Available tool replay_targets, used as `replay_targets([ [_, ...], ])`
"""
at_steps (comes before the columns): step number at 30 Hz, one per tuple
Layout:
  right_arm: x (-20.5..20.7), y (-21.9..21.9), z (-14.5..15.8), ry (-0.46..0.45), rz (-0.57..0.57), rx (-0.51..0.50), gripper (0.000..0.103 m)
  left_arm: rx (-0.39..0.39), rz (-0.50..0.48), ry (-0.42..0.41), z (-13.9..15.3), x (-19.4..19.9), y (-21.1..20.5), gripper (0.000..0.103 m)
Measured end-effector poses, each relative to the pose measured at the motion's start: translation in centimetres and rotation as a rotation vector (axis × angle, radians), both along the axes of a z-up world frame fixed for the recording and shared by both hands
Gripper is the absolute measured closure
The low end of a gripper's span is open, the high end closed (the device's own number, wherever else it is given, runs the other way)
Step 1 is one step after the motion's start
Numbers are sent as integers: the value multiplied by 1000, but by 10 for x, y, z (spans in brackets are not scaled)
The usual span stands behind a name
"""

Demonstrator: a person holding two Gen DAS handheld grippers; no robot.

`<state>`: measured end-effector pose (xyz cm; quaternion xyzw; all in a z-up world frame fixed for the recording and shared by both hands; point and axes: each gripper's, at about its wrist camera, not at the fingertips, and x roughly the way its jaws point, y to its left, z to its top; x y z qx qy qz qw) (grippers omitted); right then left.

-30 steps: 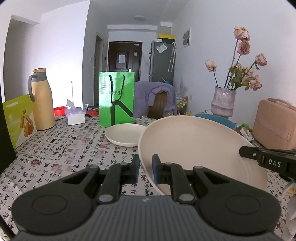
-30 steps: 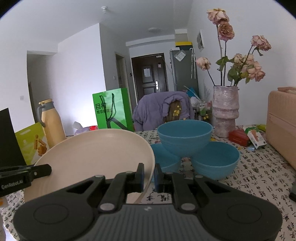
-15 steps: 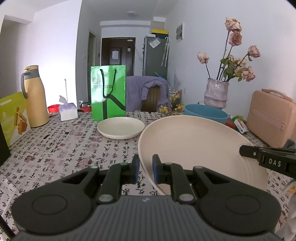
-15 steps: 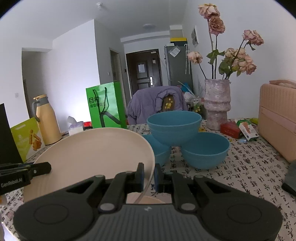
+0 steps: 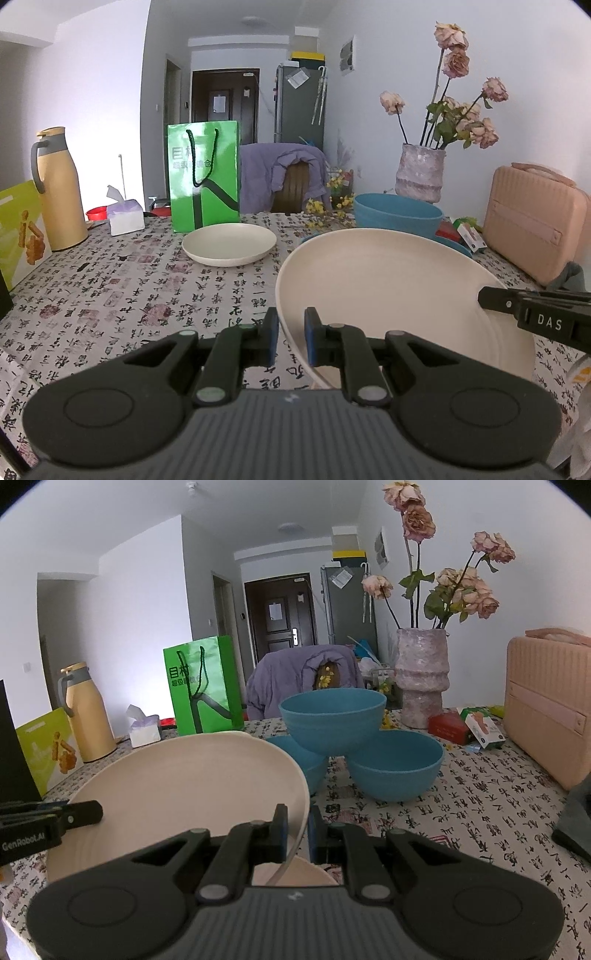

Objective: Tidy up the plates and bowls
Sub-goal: 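Lower the held cream plate onto the table beside the blue bowls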

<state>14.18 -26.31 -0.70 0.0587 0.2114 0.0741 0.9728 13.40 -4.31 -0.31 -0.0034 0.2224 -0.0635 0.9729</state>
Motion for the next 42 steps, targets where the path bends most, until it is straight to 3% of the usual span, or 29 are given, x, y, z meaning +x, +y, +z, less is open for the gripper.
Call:
replay_targets([
  [42,-10,-18,-52,113,-47,-32,92,42,-70,130,-52,2,-23,88],
])
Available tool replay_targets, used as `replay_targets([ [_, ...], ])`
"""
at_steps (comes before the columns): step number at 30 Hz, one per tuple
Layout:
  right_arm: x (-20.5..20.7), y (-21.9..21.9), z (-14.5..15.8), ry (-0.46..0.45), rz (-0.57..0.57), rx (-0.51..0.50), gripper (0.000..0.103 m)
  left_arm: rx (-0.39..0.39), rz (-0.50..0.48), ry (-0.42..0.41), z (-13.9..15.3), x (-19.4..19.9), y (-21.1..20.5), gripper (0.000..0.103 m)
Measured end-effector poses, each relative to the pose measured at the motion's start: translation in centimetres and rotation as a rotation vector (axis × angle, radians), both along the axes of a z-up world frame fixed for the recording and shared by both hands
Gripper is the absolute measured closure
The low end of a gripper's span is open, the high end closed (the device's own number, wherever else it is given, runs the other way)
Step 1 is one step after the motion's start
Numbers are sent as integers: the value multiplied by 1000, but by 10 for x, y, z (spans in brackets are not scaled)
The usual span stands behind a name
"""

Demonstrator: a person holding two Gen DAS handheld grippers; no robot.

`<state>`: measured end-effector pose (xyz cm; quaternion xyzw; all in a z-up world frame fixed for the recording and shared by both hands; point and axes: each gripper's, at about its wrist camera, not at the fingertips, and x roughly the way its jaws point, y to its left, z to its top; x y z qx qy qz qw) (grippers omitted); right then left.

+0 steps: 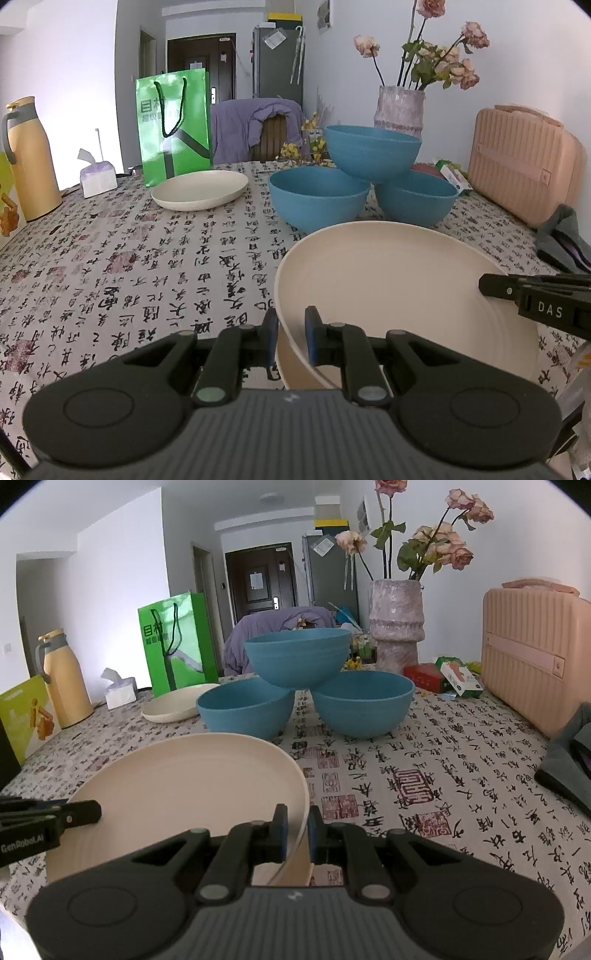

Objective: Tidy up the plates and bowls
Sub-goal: 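Lower the held cream plate onto the table beside the blue bowls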

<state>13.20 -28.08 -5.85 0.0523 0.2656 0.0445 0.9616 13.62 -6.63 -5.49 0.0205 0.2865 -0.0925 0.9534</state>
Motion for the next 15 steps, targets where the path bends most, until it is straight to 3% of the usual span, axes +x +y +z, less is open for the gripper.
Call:
replay_targets([
  [15,0,13,-14,12,8,-86,91,38,3,27,-17,4,-3,87],
])
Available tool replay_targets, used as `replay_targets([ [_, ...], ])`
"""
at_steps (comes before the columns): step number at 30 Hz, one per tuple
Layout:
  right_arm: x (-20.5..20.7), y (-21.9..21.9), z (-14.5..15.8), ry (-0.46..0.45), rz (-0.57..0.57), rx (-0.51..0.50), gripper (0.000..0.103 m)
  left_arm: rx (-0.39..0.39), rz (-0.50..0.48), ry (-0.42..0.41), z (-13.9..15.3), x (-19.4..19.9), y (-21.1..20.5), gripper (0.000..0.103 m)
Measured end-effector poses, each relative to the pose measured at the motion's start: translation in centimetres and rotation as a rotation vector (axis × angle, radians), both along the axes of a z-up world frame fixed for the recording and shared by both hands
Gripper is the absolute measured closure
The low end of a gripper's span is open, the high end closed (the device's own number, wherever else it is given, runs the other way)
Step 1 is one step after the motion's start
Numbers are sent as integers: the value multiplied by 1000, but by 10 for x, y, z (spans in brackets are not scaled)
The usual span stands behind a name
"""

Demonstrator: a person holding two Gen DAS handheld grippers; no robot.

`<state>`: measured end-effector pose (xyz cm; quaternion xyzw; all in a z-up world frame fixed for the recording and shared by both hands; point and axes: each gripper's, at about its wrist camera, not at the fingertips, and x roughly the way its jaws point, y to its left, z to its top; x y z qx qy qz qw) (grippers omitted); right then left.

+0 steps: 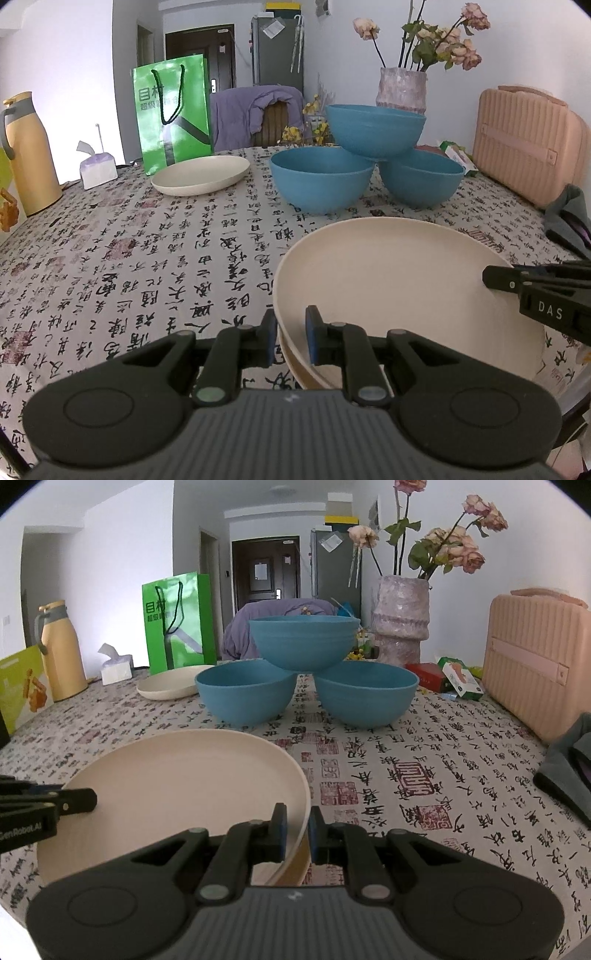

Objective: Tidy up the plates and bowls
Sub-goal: 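Lower the held cream plate onto the table beside the blue bowls, then open both grippers to release the cream plate rim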

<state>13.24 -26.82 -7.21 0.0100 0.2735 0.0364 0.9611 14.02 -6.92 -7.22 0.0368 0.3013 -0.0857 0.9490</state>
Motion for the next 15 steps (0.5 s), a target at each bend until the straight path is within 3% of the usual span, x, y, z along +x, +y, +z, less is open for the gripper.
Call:
replay_targets([
  [5,-2,7,-2,-10,8,-56,90,49,8,-15,-5,-2,-6,85],
  [15,-4,15,-11,-14,3,-136,89,75,11,-1,-17,-1,-11,84],
])
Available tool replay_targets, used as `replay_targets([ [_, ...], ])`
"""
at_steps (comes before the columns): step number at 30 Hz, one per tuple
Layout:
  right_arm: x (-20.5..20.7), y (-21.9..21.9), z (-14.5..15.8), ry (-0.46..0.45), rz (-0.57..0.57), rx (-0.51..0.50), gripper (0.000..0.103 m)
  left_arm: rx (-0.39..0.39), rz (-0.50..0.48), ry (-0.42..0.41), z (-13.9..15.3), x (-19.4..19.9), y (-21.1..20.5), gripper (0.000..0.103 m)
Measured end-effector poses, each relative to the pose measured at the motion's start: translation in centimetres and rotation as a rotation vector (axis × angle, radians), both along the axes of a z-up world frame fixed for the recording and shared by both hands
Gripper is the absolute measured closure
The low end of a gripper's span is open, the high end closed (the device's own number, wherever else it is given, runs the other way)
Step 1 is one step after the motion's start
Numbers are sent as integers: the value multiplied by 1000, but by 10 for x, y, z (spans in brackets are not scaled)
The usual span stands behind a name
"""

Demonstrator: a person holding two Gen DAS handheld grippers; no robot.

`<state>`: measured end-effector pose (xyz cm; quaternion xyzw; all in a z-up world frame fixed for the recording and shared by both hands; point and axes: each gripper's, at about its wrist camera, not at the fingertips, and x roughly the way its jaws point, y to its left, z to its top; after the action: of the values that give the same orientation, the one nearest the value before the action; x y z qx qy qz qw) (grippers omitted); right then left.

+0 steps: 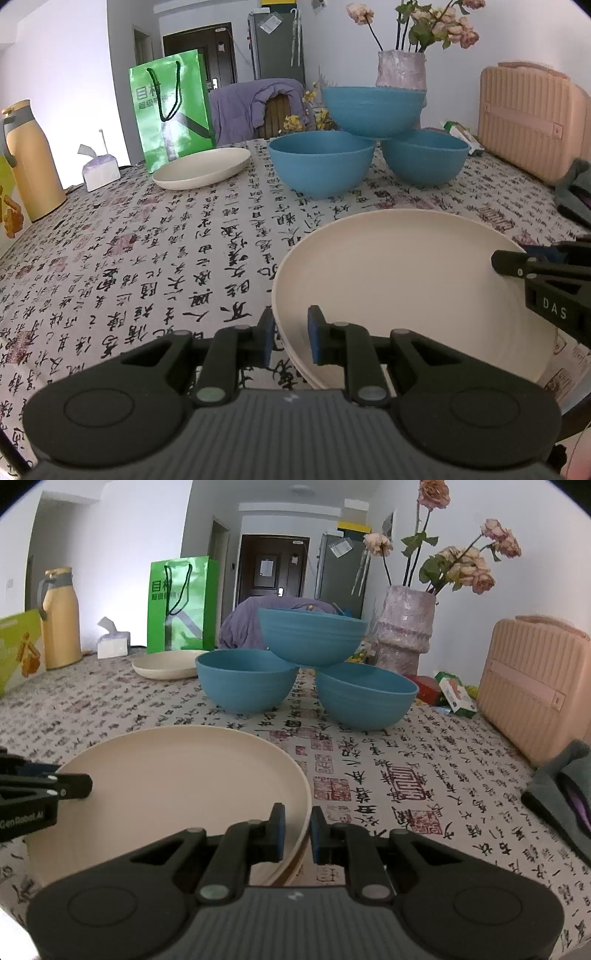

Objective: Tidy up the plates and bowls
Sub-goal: 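Open both grippers to release the cream plate rim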

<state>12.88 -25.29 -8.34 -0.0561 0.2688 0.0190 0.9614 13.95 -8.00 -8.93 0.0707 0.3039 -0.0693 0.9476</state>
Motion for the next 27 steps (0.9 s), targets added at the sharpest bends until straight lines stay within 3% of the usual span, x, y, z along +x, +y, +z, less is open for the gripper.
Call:
replay_targets([
  [15,-6,14,-12,-28,4,-124,85,122,4,-70,-10,-9,-17,81],
  [18,-5,9,-10,-23,9,-93,86,64,2,-41,-7,-5,-9,80],
  [21,-6,-2,-3,-24,12,-6,85,1,6,-26,-2,-3,2,71],
  [22,-6,-6,-1,-27,9,23,81,-7,12,-40,0,-3,5,63],
  [24,-7,-12,3,-37,9,73,53,-16,23,-66,4,-6,10,49],
  [26,-8,-17,8,-50,25,127,34,-42,29,-97,11,-9,17,22],
  [27,-9,-19,10,-56,36,156,25,-55,33,-112,14,-10,20,16],
])
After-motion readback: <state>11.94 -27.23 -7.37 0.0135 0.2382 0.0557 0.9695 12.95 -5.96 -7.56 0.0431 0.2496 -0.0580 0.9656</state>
